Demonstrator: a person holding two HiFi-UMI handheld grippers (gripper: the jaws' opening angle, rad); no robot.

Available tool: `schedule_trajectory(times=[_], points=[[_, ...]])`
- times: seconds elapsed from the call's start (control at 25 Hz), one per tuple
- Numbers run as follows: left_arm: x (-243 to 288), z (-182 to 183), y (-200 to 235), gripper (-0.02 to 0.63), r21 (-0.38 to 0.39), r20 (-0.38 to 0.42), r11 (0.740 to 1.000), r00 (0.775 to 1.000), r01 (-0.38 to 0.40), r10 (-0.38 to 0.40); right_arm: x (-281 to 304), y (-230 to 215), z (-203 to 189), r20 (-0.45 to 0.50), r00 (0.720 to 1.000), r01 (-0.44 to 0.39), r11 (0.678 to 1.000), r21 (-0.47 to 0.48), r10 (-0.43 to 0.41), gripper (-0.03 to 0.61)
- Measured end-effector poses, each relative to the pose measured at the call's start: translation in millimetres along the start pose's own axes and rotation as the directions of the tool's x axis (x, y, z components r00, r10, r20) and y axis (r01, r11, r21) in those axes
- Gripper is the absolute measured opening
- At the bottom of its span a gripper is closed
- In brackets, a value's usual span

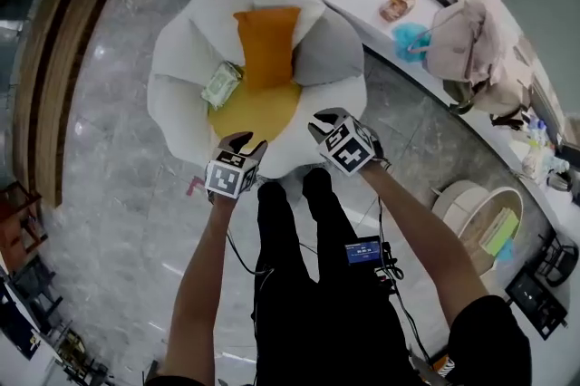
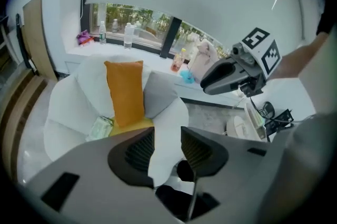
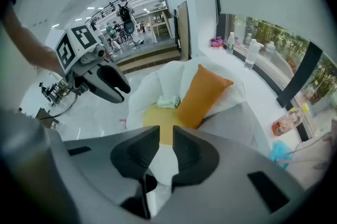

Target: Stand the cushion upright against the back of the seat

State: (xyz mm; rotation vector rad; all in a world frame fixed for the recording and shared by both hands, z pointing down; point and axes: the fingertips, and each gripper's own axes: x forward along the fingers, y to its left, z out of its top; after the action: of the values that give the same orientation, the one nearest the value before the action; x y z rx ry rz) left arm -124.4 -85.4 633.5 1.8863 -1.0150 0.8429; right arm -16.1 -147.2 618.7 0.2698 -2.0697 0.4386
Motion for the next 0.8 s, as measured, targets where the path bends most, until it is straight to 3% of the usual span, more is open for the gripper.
schedule_trajectory(times=[0.16, 0.32, 0.52, 0.8], points=[[-30, 8, -35, 0.103, -0.003, 0.035, 1.000, 0.999, -0.011, 0.011, -47, 23, 3, 0.051, 0.999, -0.013, 1.000, 0.016, 0.012, 0.061], [-52, 17, -79, 0.077, -0.049, 0.091, 0.998, 0.995, 0.037, -0.032, -89, 39, -2, 0.106, 0.994, -0.022, 0.998, 0.057, 0.016, 0.037], [-77, 34, -118, 0.042, -0.062, 0.152, 0.996, 0.987, 0.057, -0.047, -131, 52, 7, 0.214, 0.974, -0.102, 0.987, 0.128, 0.073, 0.018], [-114, 62, -150, 0.014, -0.155, 0.310, 0.981, 0.949, 0.116, -0.063, -189, 55, 6, 0.309, 0.949, -0.106, 0.984, 0.142, 0.058, 0.017]])
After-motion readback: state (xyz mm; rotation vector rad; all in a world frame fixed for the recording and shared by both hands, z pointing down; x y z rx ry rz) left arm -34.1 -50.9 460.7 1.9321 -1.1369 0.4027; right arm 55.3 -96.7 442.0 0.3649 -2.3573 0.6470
